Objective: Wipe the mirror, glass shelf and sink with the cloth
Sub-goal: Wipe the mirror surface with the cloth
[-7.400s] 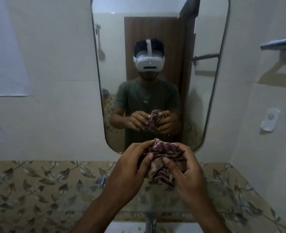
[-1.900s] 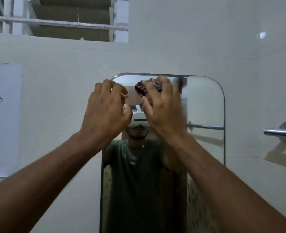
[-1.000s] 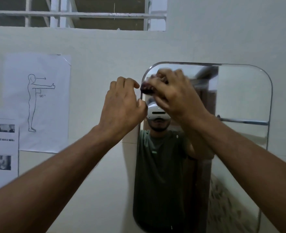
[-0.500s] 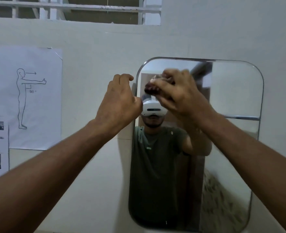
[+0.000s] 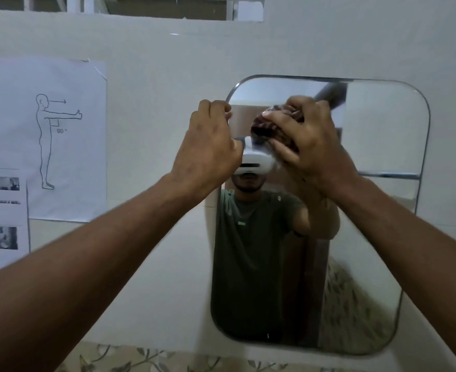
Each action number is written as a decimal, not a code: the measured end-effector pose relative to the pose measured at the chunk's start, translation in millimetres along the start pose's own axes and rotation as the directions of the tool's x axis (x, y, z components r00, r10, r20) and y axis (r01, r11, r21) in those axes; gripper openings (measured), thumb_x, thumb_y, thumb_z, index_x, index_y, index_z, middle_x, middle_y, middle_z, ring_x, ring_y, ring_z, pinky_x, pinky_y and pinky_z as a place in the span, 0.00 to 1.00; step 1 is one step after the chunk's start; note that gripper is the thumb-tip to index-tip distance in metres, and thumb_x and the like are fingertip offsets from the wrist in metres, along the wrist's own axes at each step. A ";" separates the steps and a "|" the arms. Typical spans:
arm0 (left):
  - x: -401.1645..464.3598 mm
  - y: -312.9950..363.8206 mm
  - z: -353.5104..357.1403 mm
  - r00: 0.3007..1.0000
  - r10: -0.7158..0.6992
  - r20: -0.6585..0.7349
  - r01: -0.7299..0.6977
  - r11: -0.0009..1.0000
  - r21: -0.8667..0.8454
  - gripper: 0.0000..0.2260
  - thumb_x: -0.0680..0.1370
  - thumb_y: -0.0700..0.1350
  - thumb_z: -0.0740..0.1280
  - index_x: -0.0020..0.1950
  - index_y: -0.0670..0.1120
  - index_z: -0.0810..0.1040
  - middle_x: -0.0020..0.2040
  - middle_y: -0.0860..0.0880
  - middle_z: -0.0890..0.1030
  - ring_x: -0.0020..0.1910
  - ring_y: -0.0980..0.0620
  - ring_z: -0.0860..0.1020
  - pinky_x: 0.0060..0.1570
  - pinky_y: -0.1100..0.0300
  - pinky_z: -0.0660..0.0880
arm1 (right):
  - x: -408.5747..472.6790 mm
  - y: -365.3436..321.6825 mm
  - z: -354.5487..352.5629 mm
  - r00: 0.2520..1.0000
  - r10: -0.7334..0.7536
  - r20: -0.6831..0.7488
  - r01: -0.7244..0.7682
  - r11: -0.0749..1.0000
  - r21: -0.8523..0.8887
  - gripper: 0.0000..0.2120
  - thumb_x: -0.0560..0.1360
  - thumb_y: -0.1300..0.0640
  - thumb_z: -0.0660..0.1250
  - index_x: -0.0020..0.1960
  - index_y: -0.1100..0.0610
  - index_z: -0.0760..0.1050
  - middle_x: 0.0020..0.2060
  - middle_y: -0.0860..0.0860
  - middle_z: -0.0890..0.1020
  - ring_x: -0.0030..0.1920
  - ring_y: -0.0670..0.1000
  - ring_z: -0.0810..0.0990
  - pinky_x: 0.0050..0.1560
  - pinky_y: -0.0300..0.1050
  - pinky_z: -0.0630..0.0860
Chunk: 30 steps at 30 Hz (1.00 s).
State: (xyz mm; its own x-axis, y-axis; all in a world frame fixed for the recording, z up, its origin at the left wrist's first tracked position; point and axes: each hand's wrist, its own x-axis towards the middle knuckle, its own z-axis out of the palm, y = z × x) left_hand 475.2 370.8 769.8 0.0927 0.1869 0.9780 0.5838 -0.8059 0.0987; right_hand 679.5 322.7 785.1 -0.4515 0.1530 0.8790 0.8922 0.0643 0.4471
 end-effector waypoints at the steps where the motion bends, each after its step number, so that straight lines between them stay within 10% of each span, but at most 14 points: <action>1: 0.3 -0.5 1.2 1.000 -0.001 -0.015 0.001 1.000 0.007 0.21 0.76 0.45 0.66 0.68 0.42 0.68 0.61 0.46 0.72 0.56 0.52 0.71 0.46 0.64 0.66 | 4.7 1.4 -2.4 0.999 0.039 -0.011 -0.039 0.999 0.006 0.24 0.78 0.52 0.69 0.73 0.53 0.70 0.68 0.60 0.67 0.60 0.61 0.69 0.61 0.57 0.73; 9: -7.7 -1.6 1.0 0.997 -0.059 0.043 0.060 0.998 -0.019 0.22 0.77 0.45 0.66 0.70 0.44 0.68 0.64 0.46 0.70 0.58 0.53 0.69 0.49 0.64 0.66 | -55.1 -34.2 12.9 0.960 -0.244 0.138 0.243 0.970 0.026 0.21 0.79 0.52 0.67 0.71 0.55 0.73 0.67 0.60 0.71 0.60 0.61 0.71 0.54 0.59 0.74; 18: -19.1 -18.7 -1.9 0.998 0.022 0.060 -0.021 1.000 -0.020 0.18 0.78 0.41 0.61 0.68 0.39 0.70 0.61 0.42 0.73 0.56 0.47 0.74 0.50 0.59 0.73 | 8.1 -35.1 17.9 0.998 -0.066 0.020 0.068 0.995 -0.073 0.22 0.80 0.50 0.64 0.72 0.53 0.71 0.67 0.59 0.70 0.58 0.62 0.70 0.54 0.62 0.73; 24: -20.7 -23.5 -10.1 0.995 0.020 0.102 -0.019 1.000 -0.019 0.25 0.73 0.44 0.55 0.69 0.39 0.69 0.64 0.42 0.71 0.57 0.48 0.73 0.53 0.59 0.74 | -41.8 -55.7 25.7 0.925 -0.351 0.143 0.355 0.935 0.002 0.19 0.80 0.53 0.67 0.70 0.56 0.74 0.66 0.61 0.74 0.60 0.61 0.72 0.54 0.62 0.74; 30: -22.0 -25.4 -5.0 0.995 0.052 0.080 -0.053 0.998 0.017 0.16 0.78 0.39 0.62 0.66 0.38 0.71 0.61 0.41 0.72 0.54 0.46 0.74 0.51 0.57 0.75 | 20.6 -41.1 16.8 0.996 -0.089 0.021 0.090 0.994 -0.059 0.19 0.80 0.52 0.64 0.70 0.53 0.74 0.64 0.60 0.73 0.57 0.62 0.71 0.53 0.61 0.72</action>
State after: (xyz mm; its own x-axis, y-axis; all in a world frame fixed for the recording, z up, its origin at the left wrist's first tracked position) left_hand 454.3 384.3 746.6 0.1868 0.1891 0.9640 0.5914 -0.8052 0.0433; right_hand 633.7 339.8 782.0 -0.5285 0.1673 0.8323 0.8458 0.0191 0.5332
